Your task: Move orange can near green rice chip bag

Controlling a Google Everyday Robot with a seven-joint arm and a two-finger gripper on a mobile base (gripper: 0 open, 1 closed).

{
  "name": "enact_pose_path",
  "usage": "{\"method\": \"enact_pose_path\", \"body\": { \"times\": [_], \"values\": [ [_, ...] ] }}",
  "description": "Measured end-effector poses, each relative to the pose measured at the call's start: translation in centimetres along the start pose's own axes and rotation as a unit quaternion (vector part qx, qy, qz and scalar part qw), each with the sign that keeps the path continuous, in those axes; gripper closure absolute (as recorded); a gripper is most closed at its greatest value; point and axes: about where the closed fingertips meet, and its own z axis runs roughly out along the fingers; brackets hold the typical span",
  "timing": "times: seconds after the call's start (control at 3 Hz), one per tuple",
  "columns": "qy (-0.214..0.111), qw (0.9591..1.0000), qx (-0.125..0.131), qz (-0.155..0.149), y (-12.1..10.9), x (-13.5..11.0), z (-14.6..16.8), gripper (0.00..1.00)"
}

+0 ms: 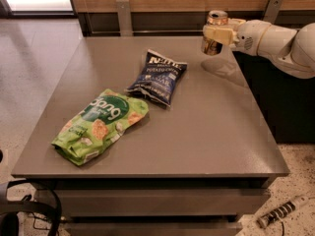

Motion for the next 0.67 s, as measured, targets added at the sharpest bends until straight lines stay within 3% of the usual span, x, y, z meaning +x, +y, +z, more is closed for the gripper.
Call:
{"method": "enact_pose_path", "body": {
  "times": [0.67],
  "values": [
    [-0.013,0.9998,-0.012,0.006,4.8,-4.9,-5.2,1.00]
  ]
}}
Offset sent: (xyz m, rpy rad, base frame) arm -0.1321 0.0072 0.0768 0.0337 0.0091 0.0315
